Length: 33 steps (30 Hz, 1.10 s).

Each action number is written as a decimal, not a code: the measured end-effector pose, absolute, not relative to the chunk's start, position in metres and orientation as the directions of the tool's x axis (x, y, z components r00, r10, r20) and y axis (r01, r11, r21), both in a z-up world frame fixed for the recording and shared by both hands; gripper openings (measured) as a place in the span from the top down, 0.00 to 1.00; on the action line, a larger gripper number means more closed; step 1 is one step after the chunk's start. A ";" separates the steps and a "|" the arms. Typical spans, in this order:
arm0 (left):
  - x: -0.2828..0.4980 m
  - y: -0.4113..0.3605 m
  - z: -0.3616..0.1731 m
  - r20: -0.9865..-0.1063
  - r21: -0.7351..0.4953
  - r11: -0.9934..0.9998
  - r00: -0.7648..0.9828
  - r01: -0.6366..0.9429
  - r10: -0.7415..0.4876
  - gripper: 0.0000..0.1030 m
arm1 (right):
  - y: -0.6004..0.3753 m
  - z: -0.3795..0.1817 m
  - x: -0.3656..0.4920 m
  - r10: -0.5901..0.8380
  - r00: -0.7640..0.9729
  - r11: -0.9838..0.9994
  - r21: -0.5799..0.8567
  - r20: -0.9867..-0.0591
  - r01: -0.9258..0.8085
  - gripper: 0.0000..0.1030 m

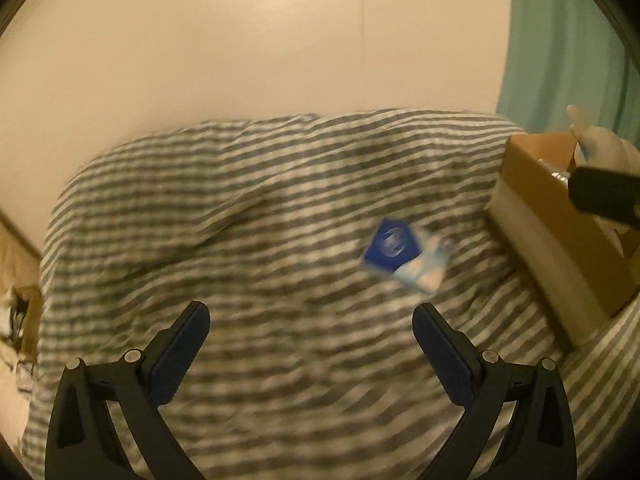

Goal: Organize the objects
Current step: 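Grasp the white plush toy with the right tool, then grasp the blue tissue pack with the left tool while the right tool holds the toy, then drop the tissue pack and plush toy into the cardboard box, opening both tools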

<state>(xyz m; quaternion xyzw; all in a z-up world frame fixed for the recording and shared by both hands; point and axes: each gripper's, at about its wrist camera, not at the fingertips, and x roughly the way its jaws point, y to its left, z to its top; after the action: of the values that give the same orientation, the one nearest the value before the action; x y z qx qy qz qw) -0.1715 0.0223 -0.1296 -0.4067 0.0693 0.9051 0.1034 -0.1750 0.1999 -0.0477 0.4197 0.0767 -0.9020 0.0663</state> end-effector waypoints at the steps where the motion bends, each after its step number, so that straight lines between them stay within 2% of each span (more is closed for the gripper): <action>1: -0.175 0.027 -0.131 -0.752 0.034 -0.966 -0.644 -0.256 0.144 0.00 | 0.200 -0.049 -0.175 -0.045 -0.650 -0.979 -0.098 -0.759 0.181 0.22; 4: -0.189 0.048 -0.137 -0.755 0.016 -0.942 -0.621 -0.336 0.209 0.00 | 0.209 -0.051 -0.180 -0.032 -0.658 -0.979 -0.110 -0.752 0.174 0.22; 8: -0.212 0.072 -0.156 -0.775 -0.021 -0.910 -0.568 -0.415 0.277 0.00 | 0.227 -0.055 -0.192 -0.056 -0.660 -0.987 -0.057 -0.749 0.148 0.22; 17: -0.249 0.097 -0.196 -0.832 -0.041 -0.874 -0.467 -0.483 0.298 0.00 | 0.253 -0.057 -0.197 -0.022 -0.689 -0.997 -0.039 -0.725 0.073 0.22; 19: -0.253 0.097 -0.200 -0.839 -0.071 -0.874 -0.446 -0.481 0.313 0.06 | 0.255 -0.062 -0.198 -0.024 -0.680 -0.997 -0.036 -0.733 0.074 0.22; 20: -0.253 0.095 -0.201 -0.841 -0.098 -0.875 -0.430 -0.474 0.327 0.21 | 0.256 -0.064 -0.197 -0.023 -0.674 -0.997 -0.037 -0.738 0.074 0.22; 21: -0.252 0.092 -0.200 -0.843 -0.118 -0.877 -0.421 -0.465 0.336 0.21 | 0.257 -0.067 -0.196 -0.020 -0.668 -0.997 -0.038 -0.744 0.072 0.22; 25: -0.233 0.072 -0.178 -0.823 -0.183 -0.894 -0.434 -0.409 0.366 0.21 | 0.263 -0.068 -0.185 -0.024 -0.656 -0.997 -0.027 -0.754 0.067 0.22; 33: -0.154 0.041 -0.074 -0.761 -0.100 -0.957 -0.599 -0.273 0.250 0.21 | 0.259 -0.025 -0.150 -0.102 -0.685 -0.992 0.018 -0.721 0.129 0.22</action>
<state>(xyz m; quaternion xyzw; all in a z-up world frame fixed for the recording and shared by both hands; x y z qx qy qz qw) -0.1536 0.0414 -0.0745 -0.4234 0.0133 0.8939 0.1462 -0.1505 0.2590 -0.0246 0.3917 0.0171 -0.9178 0.0629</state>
